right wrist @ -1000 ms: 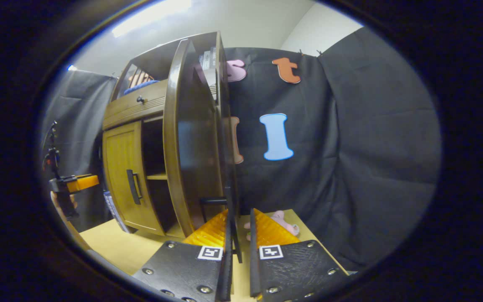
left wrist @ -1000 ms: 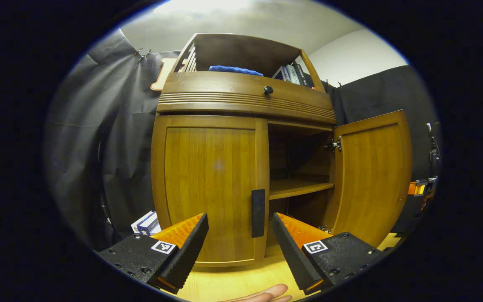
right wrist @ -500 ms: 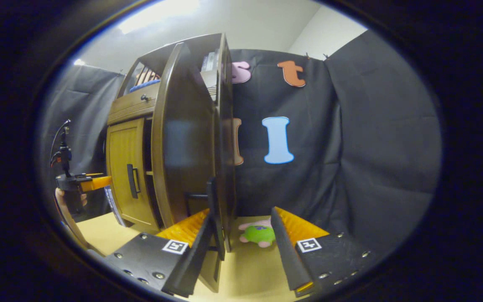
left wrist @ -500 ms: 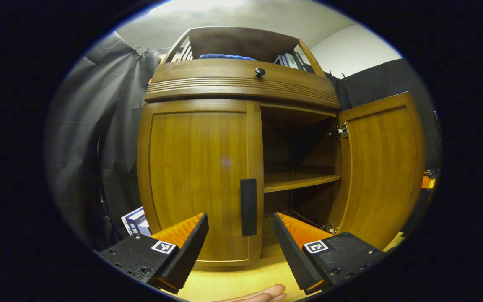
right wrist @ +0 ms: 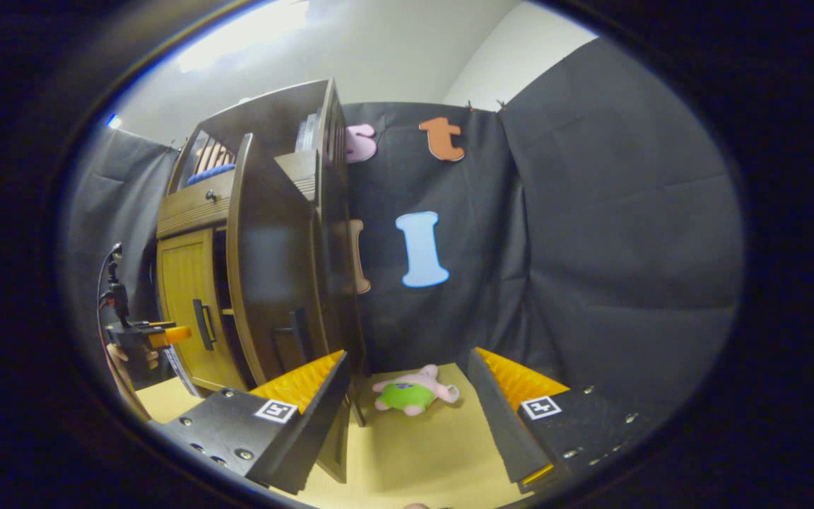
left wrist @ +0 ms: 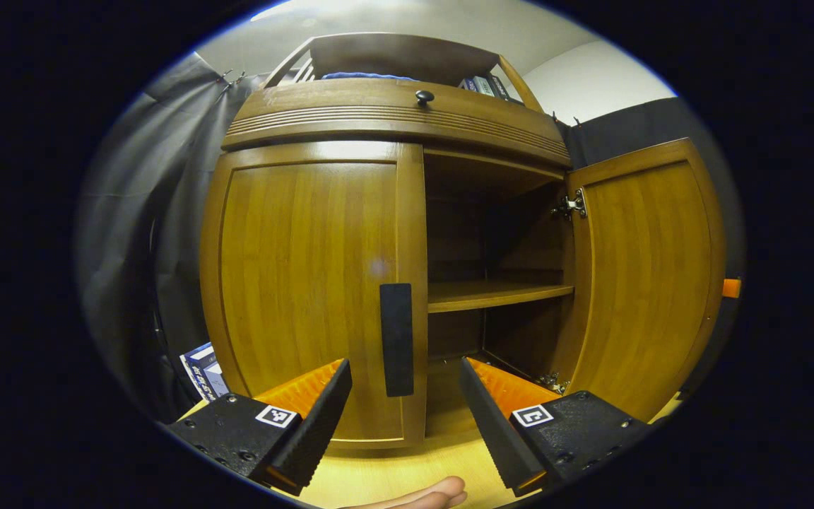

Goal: Open the right door of the double-door shoe cabinet with the right hand, and open the left door with the left hand.

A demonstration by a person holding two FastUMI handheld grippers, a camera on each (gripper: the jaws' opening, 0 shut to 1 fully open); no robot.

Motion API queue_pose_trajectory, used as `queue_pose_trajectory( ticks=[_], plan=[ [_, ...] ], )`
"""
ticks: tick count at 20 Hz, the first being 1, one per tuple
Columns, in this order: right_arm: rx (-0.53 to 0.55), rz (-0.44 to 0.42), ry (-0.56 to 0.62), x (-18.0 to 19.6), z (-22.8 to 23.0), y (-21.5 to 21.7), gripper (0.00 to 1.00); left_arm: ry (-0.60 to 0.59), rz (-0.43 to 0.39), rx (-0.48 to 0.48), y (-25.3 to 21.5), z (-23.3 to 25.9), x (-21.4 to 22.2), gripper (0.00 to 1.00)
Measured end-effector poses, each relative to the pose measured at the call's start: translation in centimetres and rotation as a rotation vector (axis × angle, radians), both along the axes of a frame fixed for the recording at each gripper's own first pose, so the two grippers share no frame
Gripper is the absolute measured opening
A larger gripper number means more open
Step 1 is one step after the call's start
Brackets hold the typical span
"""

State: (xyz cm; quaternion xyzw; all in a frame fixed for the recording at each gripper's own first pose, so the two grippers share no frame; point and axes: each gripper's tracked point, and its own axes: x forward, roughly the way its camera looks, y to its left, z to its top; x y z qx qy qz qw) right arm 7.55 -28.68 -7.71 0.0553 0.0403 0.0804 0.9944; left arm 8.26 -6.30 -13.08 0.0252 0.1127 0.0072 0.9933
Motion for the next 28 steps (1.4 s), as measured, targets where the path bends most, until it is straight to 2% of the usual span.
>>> queue_pose_trajectory(
  ticks=[2,3,4,5,6,8,10,12,14,17,18,19,20,22,23,28],
  plan=[
    [-0.017,-0.016,-0.023,-1.3,1.0,-0.1,0.97,0.006,0.009,0.003,0.2,-0.3,0.6,0.95],
    [-0.024,-0.016,-0.036,-2.1,1.6,0.2,0.99,0.007,0.006,0.005,0.0,-0.5,1.0,0.92],
    [-0.026,-0.011,-0.05,-2.8,2.4,0.7,0.97,0.008,0.002,0.005,-0.1,-0.7,1.4,0.95],
    [-0.026,-0.013,-0.058,-3.3,3.0,1.1,0.99,0.011,0.0,0.009,-0.2,-1.0,1.9,0.92],
    [-0.026,-0.021,-0.065,-4.0,3.7,1.3,0.99,0.018,0.004,0.018,-0.2,-1.3,2.5,0.95],
    [-0.038,-0.019,-0.075,-5.4,4.5,2.6,0.99,0.036,0.012,0.033,-0.2,-2.1,3.8,0.92],
    [-0.063,-0.001,-0.096,-6.5,5.4,4.2,0.99,0.041,0.009,0.033,-0.2,-2.3,4.6,0.95],
    [-0.068,0.008,-0.099,-7.4,5.7,5.6,0.99,0.015,0.081,0.04,1.2,-1.6,5.4,0.93],
    [-0.072,0.007,-0.093,-7.9,5.9,6.8,0.99,-0.051,0.136,0.063,2.3,0.1,6.4,0.98],
    [-0.102,0.019,-0.087,-9.1,6.4,9.0,0.99,0.014,0.077,0.049,1.5,-1.2,8.3,0.81],
    [-0.095,0.027,-0.083,-9.4,6.7,9.8,0.99,0.001,0.049,0.054,1.4,-1.1,9.1,0.8],
    [-0.078,0.038,-0.076,-9.9,7.1,10.6,0.99,0.011,0.072,0.064,1.8,-1.0,8.9,0.69],
    [-0.055,0.049,-0.069,-10.2,7.3,11.3,0.99,0.001,0.061,0.056,2.0,-0.7,9.4,0.57],
    [-0.018,0.055,-0.068,-10.5,8.2,12.0,0.99,0.033,0.024,-0.019,1.7,-0.9,8.9,0.34],
    [-0.006,0.053,-0.073,-10.6,8.7,12.2,0.99,0.039,-0.001,-0.038,1.6,-0.9,8.4,0.31],
    [-0.011,0.032,-0.08,-11.4,9.7,12.8,0.99,0.035,-0.095,-0.028,1.2,-0.2,5.1,0.3]
  ],
)
